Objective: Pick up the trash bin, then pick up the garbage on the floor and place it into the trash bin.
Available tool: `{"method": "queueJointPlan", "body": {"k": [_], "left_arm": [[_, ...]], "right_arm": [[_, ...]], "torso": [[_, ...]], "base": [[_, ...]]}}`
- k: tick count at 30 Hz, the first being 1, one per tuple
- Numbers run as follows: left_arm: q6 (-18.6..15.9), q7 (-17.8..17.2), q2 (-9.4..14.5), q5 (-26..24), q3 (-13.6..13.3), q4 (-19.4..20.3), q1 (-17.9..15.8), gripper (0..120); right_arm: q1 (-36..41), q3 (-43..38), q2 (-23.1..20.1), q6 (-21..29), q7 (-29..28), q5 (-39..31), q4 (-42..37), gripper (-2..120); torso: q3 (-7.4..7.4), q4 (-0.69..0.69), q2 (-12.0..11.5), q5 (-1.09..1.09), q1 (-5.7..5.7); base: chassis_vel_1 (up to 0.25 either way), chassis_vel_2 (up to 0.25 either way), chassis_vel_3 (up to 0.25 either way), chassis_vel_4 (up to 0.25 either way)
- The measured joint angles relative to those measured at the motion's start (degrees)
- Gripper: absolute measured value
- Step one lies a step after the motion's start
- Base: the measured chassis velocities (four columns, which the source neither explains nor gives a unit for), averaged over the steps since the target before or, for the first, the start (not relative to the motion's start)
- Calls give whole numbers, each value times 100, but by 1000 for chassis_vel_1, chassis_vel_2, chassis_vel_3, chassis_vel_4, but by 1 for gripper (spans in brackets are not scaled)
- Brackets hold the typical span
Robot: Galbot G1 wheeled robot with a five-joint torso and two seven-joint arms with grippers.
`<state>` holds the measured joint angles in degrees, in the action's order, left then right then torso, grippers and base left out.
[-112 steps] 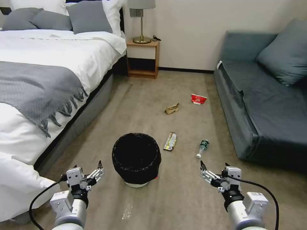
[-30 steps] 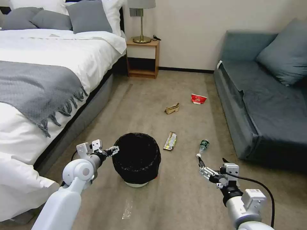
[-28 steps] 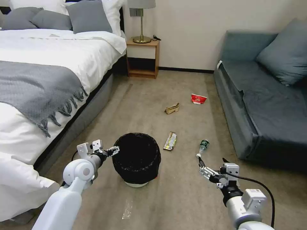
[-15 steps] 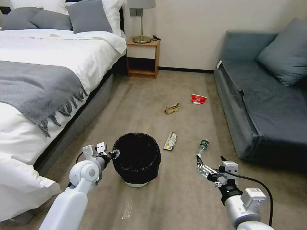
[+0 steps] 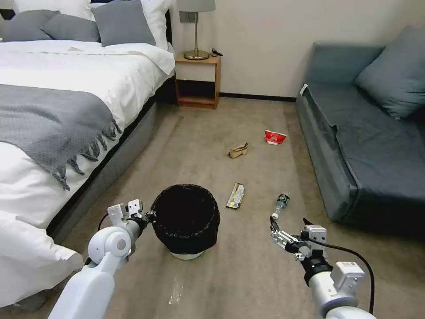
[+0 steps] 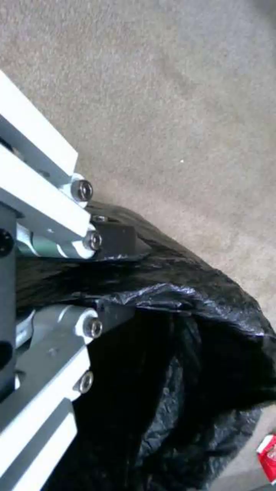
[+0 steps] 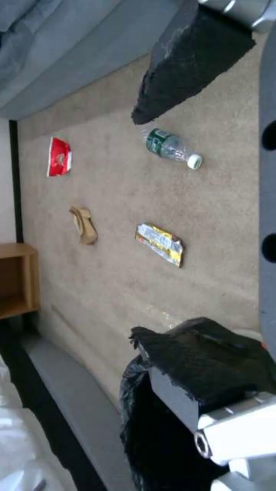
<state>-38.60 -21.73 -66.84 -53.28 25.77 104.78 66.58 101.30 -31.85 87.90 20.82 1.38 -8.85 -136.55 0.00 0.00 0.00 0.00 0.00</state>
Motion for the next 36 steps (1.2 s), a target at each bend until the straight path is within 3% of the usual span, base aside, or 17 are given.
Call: {"method": "queueJointPlan", "body": {"k": [5,20,24,27,31,36], "left_arm": [[31,8,10,71,41,157,76,7],[183,101,204,779,321,1041,709,7],[201,61,242,942,428,1433,983,7],[218,-73,249,1497,500,1963,1458,7],[278,-119,235,1880,568,2255,1693,7],[327,-132,224,1999,650,2435,1820,7]], "right_arm": [[19,-4,-9,-20,1,-1,-1,100],[74,119,14,-54,-4,-2,-45,100],[96,144,28,-67,-20,-20,-62,100],[136,186,40,5,-111,-214,-95,100],[134,180,37,9,-118,-232,-94,100],[125,178,36,8,-120,-253,-75,100]], "torso": [[0,0,0,0,0],[0,0,0,0,0],[0,-1,0,1,0],[0,1,0,0,0],[0,0,0,0,0],[0,0,0,0,0]], "base": [[0,0,0,0],[0,0,0,0],[0,0,0,0],[0,0,0,0],[0,0,0,0],[0,0,0,0]]}}
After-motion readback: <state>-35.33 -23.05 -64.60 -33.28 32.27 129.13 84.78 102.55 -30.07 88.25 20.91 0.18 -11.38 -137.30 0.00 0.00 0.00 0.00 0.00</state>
